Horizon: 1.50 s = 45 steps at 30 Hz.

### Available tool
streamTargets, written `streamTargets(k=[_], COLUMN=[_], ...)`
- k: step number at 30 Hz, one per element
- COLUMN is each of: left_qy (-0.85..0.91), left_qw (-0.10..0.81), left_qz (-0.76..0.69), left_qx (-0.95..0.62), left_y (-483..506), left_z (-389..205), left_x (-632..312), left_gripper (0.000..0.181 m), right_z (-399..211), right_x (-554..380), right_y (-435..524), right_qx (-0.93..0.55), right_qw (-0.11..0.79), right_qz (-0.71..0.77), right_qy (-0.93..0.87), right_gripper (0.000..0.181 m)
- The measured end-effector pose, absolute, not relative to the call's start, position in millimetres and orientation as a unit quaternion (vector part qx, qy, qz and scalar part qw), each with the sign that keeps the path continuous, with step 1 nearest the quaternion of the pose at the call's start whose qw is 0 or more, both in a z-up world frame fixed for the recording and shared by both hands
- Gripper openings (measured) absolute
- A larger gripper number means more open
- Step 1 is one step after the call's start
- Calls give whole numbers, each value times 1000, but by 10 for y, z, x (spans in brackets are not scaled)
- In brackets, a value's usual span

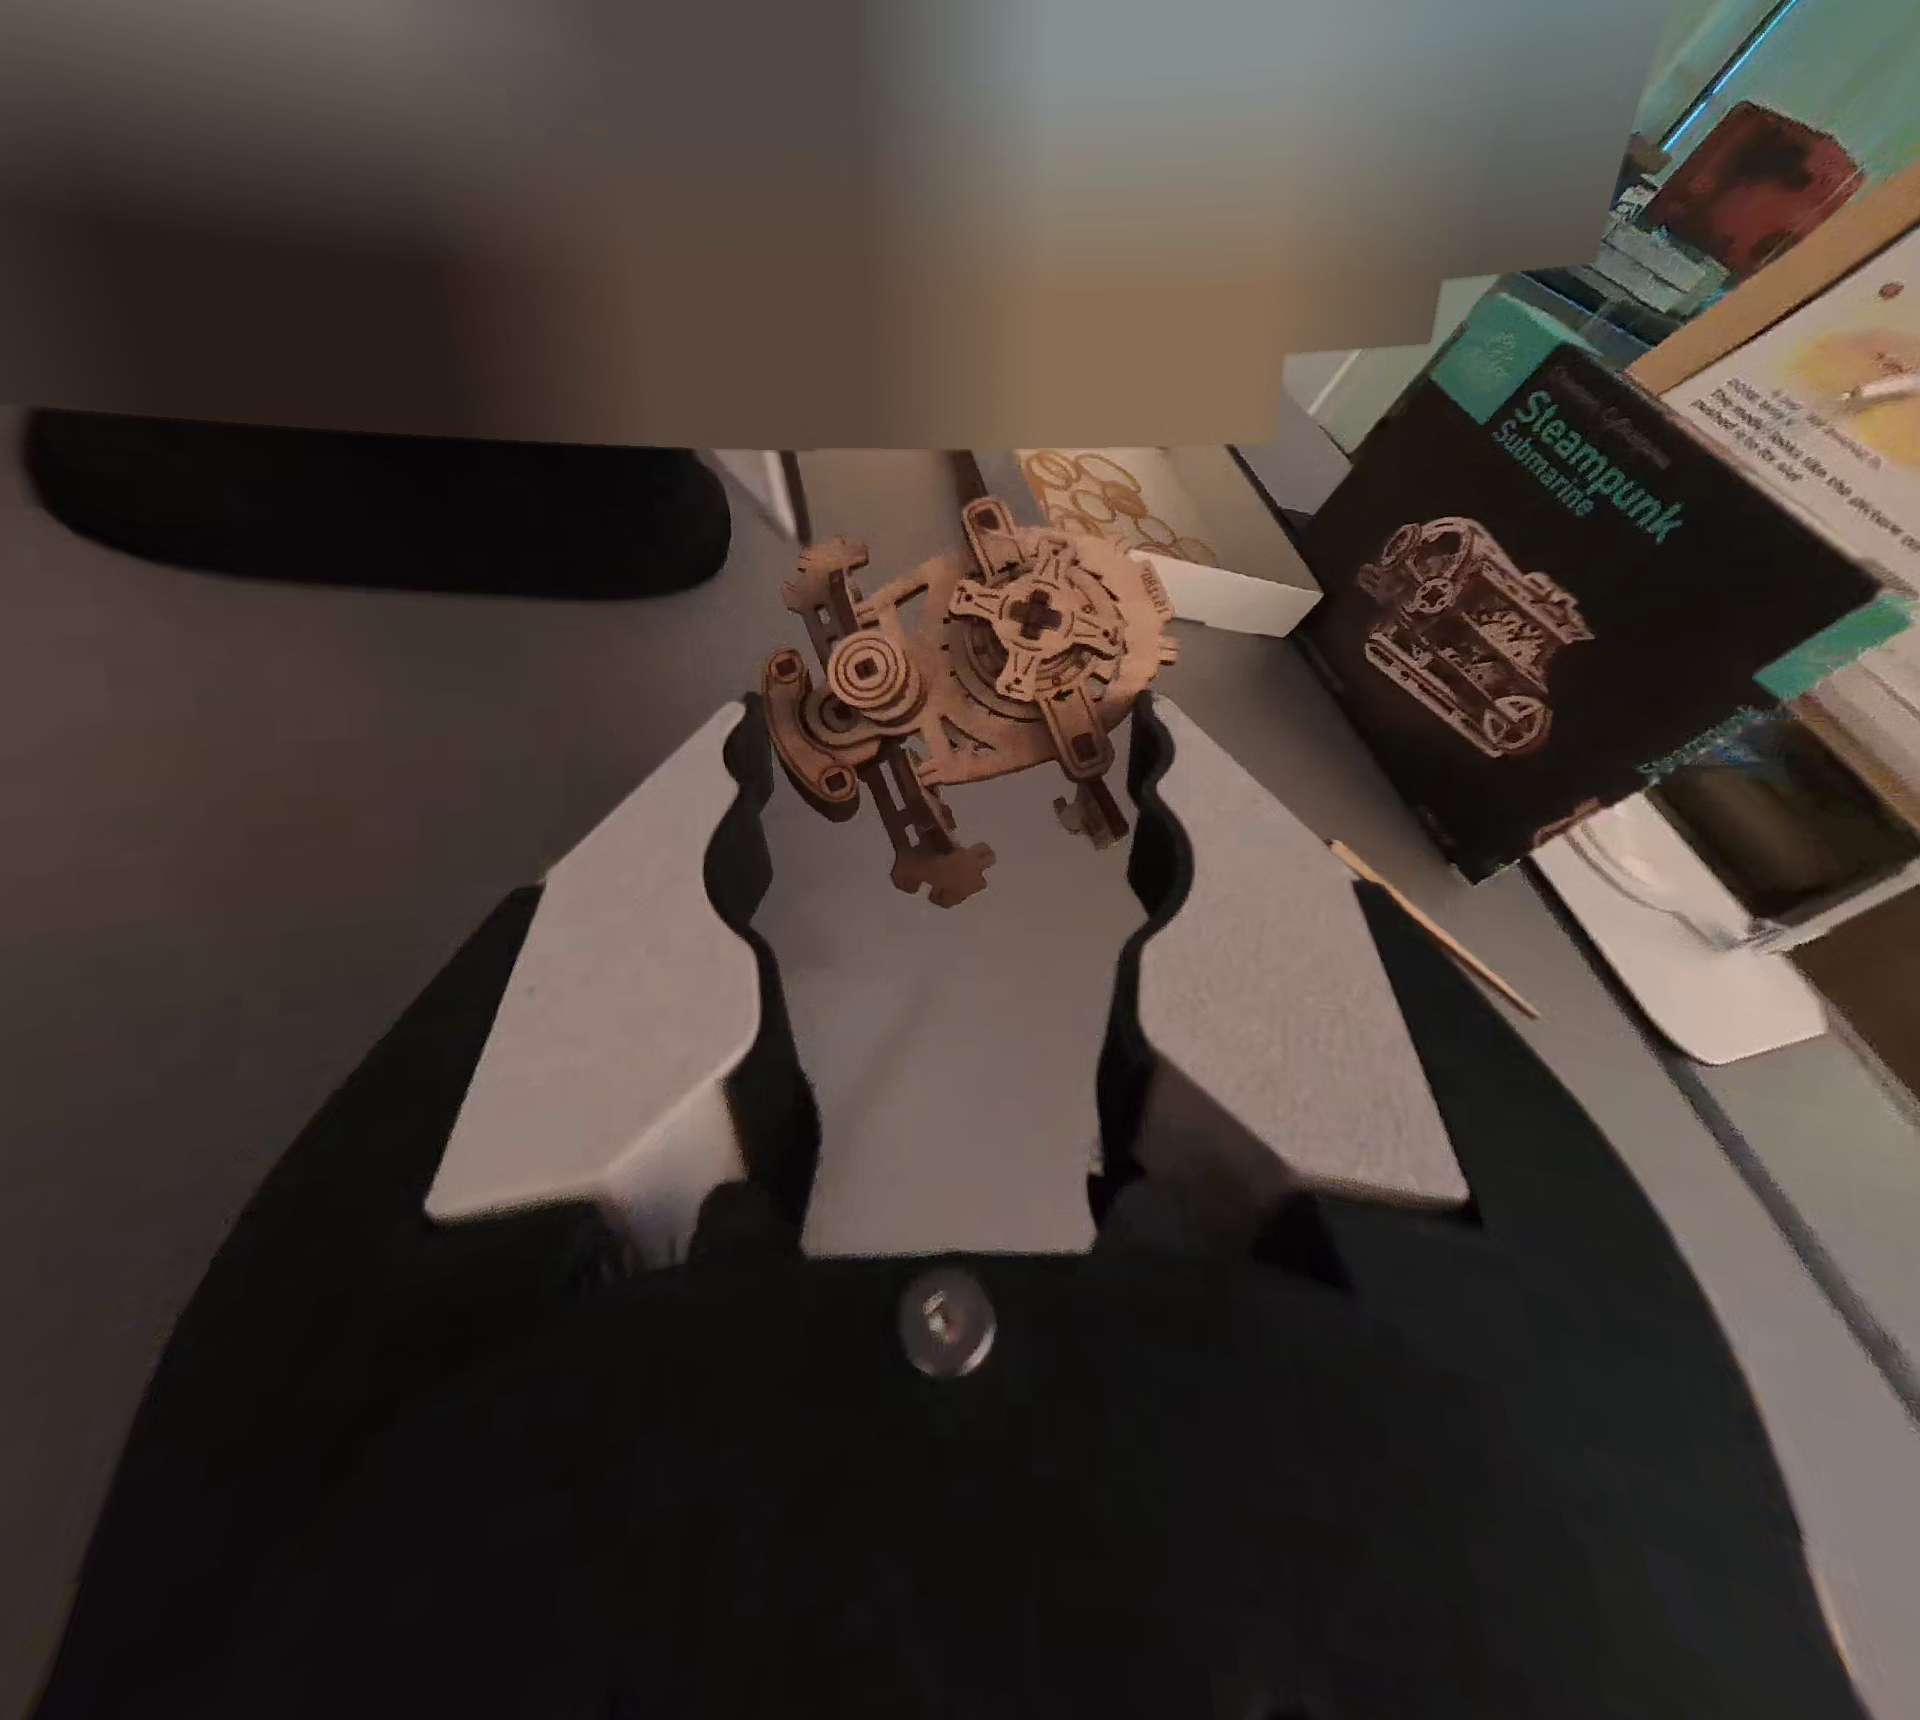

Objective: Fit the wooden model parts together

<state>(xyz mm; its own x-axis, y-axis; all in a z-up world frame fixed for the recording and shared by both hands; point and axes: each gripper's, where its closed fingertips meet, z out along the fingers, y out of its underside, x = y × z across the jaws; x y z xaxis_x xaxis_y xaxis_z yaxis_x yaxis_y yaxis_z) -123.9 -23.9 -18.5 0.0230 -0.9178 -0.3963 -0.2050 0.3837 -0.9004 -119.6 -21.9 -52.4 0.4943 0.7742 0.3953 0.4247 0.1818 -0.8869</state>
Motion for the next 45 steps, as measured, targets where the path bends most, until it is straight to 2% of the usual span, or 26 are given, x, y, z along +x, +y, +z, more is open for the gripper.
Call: streamTargets(k=[4,12,20,25,32,37,40,43,45], left_qy=[660,685,683,684,677,694,699,693,695], left_qw=[547,569,536,527,515,523,516,501,487], left_qz=[-242,-192,-241,-241,-261,-236,-233,-239,-242], left_qx=[-455,-412,-434,-442,-456,-435,-438,-460,-471], left_y=[-208,-224,-250,-225,-192,-225,-224,-174,-163], left_z=[-449,-531,-560,-612,-623,-681,-735,-789,-828], left_x=[-1184,-1182,-1194,-1192,-1204,-1187,-1181,-1182,-1191], left_gripper=[68,46,60,53,54,36,36,55,55], right_z=[-590,-651,-658,-700,-726,-763,-826,-846,-843], right_x=[-1263,-1227,-1235,-1259,-1240,-1221,-1216,-1232,-1233], right_y=[-228,-179,-203,-217,-204,-182,-181,-200,-200], right_qx=[-622,-630,-630,-626,-628,-639,-640,-637,-636], right_qw=[593,589,588,583,580,572,563,560,561], right_qz=[99,76,92,91,100,120,121,132,132], right_qy=[-501,-500,-499,-510,-509,-500,-509,-513,-513], right_gripper=[69,68,68,68,68,68,68,67,67])
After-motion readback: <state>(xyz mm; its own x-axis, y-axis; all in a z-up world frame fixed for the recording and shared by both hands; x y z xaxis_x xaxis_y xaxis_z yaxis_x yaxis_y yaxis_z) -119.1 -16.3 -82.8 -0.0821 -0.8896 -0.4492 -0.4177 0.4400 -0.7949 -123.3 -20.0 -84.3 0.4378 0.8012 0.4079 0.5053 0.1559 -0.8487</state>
